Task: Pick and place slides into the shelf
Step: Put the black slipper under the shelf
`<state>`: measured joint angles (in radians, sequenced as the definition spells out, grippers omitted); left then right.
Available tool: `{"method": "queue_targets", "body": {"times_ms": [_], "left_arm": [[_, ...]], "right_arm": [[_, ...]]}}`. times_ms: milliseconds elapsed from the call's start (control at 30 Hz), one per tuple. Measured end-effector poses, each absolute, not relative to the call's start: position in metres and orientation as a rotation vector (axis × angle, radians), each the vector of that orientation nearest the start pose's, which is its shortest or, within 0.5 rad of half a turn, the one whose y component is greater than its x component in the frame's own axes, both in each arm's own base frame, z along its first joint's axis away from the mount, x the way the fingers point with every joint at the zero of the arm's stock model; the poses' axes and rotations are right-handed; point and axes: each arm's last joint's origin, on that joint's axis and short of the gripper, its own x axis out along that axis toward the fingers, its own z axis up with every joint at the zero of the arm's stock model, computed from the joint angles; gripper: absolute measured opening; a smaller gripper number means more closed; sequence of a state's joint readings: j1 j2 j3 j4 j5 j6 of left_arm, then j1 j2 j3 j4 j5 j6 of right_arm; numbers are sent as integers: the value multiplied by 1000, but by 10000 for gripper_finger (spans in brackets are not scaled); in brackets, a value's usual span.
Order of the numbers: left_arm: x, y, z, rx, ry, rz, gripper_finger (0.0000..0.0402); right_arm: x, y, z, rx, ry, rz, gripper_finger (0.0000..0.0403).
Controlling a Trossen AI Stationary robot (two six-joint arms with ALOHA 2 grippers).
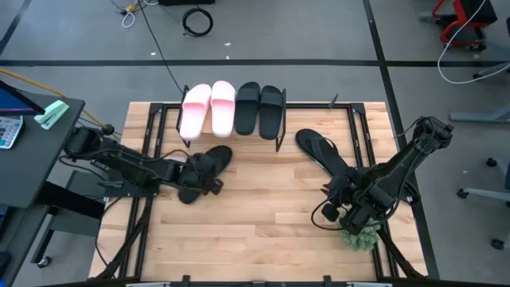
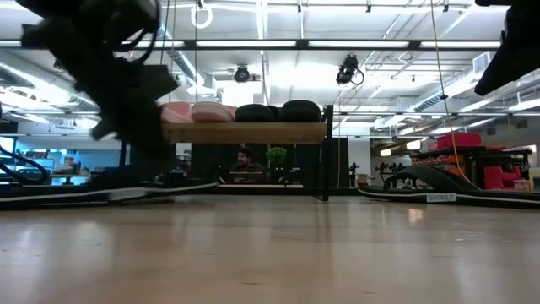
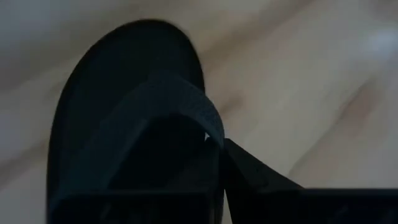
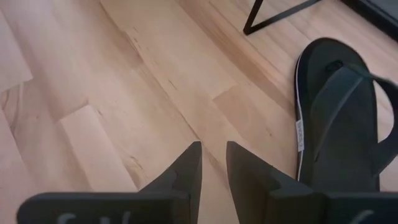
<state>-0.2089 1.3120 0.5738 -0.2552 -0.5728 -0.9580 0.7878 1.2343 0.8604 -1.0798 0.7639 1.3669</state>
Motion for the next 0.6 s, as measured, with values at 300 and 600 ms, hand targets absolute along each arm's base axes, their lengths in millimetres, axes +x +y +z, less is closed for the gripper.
{"method": "queue_targets", "body": {"times_ms": [300,600], "left_arm": [[237,11,159,-565,522,918,19],[238,25,151,-580,540,974,129]], "right_arm": [[151,123,231,220,771,-612,80],[151,123,231,219,771,-611,80]]}}
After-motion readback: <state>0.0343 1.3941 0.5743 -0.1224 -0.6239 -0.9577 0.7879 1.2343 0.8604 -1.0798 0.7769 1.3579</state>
